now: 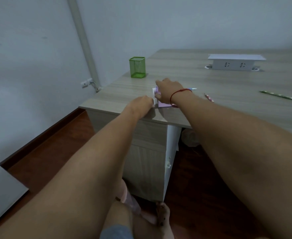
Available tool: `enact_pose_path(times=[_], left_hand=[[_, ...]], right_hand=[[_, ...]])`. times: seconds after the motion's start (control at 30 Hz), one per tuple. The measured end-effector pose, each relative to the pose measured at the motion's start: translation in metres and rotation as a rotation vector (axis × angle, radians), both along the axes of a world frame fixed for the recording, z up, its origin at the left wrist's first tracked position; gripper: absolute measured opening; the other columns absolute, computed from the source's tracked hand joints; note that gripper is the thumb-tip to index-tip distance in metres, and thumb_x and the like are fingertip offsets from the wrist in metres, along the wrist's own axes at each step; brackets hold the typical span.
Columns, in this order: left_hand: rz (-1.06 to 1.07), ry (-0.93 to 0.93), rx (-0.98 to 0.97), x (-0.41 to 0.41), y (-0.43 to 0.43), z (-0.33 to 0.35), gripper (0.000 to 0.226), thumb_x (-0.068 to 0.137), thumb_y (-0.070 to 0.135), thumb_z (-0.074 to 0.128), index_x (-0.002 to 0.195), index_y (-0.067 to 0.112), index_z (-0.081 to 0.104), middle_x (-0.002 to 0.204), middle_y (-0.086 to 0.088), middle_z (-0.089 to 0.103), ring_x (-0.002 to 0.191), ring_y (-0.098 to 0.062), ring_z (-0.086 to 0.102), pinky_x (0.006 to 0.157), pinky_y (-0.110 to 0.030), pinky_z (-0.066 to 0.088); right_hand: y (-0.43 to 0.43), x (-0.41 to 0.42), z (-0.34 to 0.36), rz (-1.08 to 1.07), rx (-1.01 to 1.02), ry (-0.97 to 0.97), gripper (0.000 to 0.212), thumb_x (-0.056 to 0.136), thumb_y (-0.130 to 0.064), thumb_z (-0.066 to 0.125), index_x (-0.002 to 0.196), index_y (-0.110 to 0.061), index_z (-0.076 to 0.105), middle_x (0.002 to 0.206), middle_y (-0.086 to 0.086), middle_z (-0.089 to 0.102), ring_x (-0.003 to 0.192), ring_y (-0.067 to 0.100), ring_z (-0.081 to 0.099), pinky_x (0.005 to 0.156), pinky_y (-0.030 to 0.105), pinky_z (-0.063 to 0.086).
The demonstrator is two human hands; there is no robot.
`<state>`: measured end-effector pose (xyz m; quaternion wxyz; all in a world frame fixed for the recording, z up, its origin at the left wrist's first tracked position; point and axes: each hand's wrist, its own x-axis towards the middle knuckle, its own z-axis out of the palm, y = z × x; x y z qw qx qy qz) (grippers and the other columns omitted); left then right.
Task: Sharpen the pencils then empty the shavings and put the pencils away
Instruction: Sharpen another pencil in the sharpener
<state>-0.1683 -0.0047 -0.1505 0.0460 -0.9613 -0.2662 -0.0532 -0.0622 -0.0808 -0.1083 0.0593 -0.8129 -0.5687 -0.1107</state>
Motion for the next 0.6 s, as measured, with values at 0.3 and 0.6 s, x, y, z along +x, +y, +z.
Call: enact_pose_path(times=[0.3, 0.6], left_hand=[[-0.009, -0.005, -0.032, 0.013, 0.024, 0.008, 0.03, 0.099, 0.02, 0.04, 0.11, 0.003, 0.063, 0.111, -0.019, 0.062, 0.1, -0.033, 0.06, 0.084, -0.038, 0.045], [-0.205, -0.084, 0.268, 0.026, 0.046, 0.053, 0.021, 0.089, -0.001, 0.047, 0.101, 0.002, 0.064, 0.095, -0.022, 0.066, 0.09, -0.038, 0.065, 0.069, -0.04, 0.049]], right_hand=[[-0.002, 0.003, -0.002, 0.038, 0.038, 0.009, 0.039, 0.097, -0.034, 0.044, 0.13, -0.012, 0.047, 0.133, 0.014, 0.051, 0.117, 0.031, 0.054, 0.094, 0.039, 0.044], [-0.002, 0.005, -0.001, -0.042, 0.059, 0.058, 0.038, 0.099, -0.032, 0.042, 0.131, -0.013, 0.046, 0.134, 0.011, 0.051, 0.117, 0.032, 0.054, 0.093, 0.038, 0.042]])
